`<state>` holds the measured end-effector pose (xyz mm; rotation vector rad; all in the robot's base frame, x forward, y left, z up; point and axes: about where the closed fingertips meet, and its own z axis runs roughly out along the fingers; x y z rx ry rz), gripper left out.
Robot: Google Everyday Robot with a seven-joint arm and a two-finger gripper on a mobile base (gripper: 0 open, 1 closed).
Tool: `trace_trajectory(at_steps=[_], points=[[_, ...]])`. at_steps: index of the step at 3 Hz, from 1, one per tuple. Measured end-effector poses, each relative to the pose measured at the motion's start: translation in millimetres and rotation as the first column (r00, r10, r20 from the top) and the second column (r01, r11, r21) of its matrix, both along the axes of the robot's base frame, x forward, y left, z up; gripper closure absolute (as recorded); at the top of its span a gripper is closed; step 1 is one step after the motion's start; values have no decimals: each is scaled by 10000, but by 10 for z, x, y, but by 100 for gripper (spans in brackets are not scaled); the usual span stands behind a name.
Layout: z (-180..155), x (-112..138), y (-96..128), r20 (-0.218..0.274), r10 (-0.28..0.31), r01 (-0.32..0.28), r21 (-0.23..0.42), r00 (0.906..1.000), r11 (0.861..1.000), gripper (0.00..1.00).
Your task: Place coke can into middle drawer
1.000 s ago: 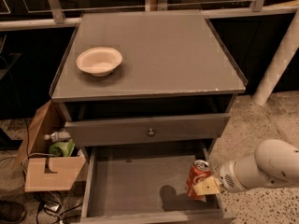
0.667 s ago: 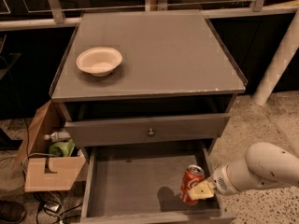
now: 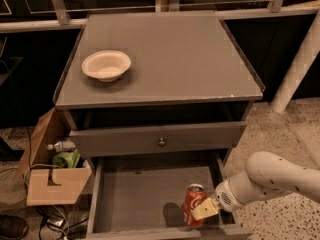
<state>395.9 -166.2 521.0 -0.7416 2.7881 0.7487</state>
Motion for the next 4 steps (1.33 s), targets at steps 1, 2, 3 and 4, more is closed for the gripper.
trace_trajectory(at_steps=[1, 2, 3, 4], points=[[-1, 2, 7, -1, 19, -19, 0, 10000, 10000, 100], [-81, 48, -1, -283, 40, -45, -167, 9996, 9999, 100], [-352, 115, 58, -803, 242, -269, -328, 9965, 9991, 100], [-393, 231, 82, -822, 379, -415, -429, 9959, 9982, 100]])
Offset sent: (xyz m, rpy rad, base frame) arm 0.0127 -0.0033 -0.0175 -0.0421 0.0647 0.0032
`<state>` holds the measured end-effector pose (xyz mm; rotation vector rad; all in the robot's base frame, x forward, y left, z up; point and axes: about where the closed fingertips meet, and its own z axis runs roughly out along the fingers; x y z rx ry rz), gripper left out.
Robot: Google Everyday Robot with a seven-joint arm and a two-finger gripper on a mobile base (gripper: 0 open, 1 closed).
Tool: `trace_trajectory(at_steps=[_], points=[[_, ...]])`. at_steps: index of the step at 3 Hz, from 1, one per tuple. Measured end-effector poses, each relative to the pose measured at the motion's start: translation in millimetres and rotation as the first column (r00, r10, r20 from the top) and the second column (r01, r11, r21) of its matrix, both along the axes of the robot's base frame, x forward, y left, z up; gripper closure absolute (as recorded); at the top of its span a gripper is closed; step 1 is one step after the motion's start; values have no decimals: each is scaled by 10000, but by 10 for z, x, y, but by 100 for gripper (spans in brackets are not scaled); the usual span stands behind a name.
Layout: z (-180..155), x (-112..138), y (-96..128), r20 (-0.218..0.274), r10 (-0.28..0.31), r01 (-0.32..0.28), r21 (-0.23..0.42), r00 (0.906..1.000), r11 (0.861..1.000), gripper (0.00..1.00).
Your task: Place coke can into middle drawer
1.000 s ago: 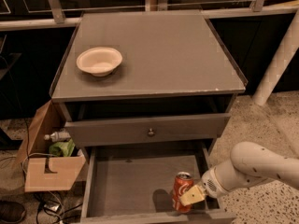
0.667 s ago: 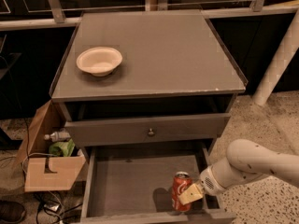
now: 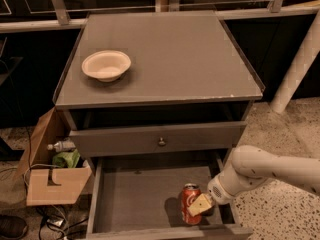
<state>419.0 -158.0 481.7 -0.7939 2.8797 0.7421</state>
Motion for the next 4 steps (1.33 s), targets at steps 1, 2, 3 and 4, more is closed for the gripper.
trace_trajectory(at_steps=[1, 2, 3, 4], points=[[34, 114, 17, 80, 100, -100, -101, 9999, 9999, 100], [5, 201, 41, -19, 192, -192, -189, 9998, 9996, 100], [-170, 201, 48, -364, 270, -288, -503, 9990, 9983, 100], [-355, 223, 42, -726, 116, -166, -687, 9973, 9975, 100]])
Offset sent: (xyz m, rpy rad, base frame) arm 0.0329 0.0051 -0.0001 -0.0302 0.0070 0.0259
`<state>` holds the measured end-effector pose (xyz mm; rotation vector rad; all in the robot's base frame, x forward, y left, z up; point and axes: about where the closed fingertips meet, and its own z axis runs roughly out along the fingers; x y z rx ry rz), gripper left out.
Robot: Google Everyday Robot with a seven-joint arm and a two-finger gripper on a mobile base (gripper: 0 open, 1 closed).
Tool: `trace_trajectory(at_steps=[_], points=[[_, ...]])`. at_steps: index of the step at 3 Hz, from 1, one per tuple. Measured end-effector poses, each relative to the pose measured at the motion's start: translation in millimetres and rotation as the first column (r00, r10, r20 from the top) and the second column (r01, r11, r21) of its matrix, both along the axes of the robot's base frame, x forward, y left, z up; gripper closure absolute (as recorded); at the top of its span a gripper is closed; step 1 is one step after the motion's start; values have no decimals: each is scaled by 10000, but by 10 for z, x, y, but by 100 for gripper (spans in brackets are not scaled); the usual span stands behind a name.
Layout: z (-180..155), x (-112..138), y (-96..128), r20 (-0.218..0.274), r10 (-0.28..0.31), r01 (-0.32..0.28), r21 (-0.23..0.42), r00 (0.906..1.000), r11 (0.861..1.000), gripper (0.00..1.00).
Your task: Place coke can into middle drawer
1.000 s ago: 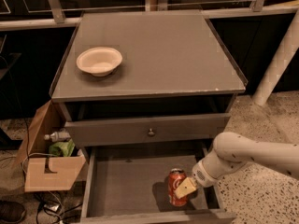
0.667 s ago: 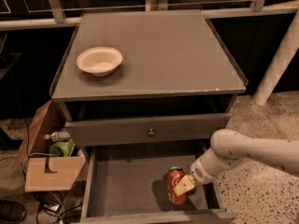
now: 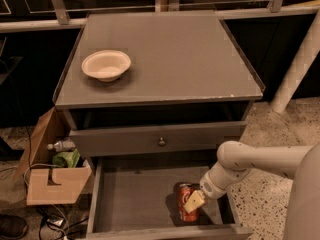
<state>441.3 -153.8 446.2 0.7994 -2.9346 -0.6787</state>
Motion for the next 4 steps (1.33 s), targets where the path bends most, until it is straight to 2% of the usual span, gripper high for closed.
trace_trajectory(at_steps=[1, 4], points=[[-136, 22, 35, -280, -17, 12, -173, 9996, 9999, 100], [-373, -63, 165, -568, 306, -348, -749, 9979, 9966, 100]])
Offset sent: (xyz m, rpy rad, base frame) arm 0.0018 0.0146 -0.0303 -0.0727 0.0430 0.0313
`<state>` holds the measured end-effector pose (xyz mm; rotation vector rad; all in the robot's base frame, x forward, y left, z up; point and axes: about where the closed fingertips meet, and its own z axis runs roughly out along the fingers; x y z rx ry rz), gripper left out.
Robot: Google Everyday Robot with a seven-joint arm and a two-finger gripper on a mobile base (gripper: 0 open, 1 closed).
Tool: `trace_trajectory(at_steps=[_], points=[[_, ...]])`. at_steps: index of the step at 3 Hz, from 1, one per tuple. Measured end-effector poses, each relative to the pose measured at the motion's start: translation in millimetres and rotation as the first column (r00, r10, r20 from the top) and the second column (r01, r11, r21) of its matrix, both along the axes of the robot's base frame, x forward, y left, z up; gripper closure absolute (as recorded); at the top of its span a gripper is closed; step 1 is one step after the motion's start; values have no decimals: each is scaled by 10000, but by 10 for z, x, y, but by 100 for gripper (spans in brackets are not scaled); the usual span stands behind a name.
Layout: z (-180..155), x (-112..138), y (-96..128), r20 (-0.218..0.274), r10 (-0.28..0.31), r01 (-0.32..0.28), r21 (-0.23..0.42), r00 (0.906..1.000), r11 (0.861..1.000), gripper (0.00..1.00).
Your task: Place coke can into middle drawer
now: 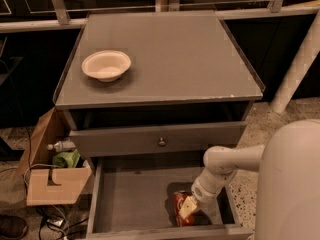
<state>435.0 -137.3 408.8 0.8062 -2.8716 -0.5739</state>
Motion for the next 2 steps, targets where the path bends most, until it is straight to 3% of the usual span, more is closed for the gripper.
trace_trajectory(at_steps=[1, 2], points=[[-79, -12, 10, -121, -93, 92, -64, 9999, 9999, 100], [-86, -14, 11, -132, -100, 99, -69, 9999, 9999, 84]])
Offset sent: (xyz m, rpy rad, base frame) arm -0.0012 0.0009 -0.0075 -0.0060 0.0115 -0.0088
